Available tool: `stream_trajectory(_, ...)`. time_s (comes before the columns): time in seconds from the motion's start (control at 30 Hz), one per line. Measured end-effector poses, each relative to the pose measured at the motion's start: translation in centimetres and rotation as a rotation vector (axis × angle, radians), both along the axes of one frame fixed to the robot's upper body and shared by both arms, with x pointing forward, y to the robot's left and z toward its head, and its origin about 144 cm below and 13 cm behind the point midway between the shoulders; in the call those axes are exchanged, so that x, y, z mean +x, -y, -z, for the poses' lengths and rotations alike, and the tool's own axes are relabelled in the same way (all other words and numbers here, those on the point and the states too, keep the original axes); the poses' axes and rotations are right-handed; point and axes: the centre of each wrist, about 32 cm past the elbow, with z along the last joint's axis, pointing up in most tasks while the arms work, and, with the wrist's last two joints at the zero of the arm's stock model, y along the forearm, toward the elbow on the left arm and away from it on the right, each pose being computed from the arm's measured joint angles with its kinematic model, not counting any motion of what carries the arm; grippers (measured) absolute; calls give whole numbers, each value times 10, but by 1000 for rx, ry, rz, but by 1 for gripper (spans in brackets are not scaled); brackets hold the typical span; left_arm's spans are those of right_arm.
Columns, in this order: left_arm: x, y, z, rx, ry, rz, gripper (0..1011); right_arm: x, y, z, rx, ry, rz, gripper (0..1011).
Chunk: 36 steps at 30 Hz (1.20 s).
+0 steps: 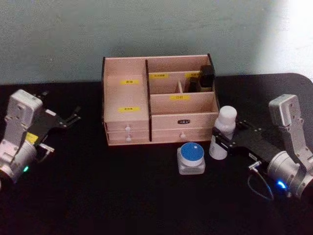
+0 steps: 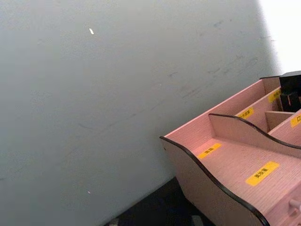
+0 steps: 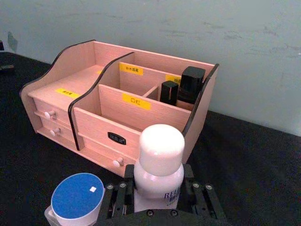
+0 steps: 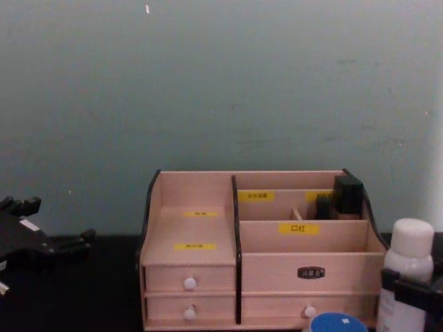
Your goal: Pick up the facial cleanser and watermelon frost from the table and place them into the tiered storage box.
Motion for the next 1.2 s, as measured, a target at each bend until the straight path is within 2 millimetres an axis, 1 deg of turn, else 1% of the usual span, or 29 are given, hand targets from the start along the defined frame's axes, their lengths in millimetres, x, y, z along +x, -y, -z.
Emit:
stream_trajectory(0.03, 0, 0, 0, 0, 0, 0, 1001, 0, 0, 0, 0, 0, 0, 590)
stream_trajectory(0.67, 0, 0, 0, 0, 0, 0, 1001, 0, 0, -1, 2, 2, 0, 590)
stream_trajectory(0.83, 0, 0, 0, 0, 0, 0, 1001, -7, 5, -12, 12, 26, -27, 590)
stream_trajectory(1.0, 0, 0, 0, 0, 0, 0, 1001, -12, 10, -30, 19, 56, -55, 590)
stream_trajectory(1.2, 0, 0, 0, 0, 0, 0, 1001, -14, 13, -46, 36, 85, -73, 590)
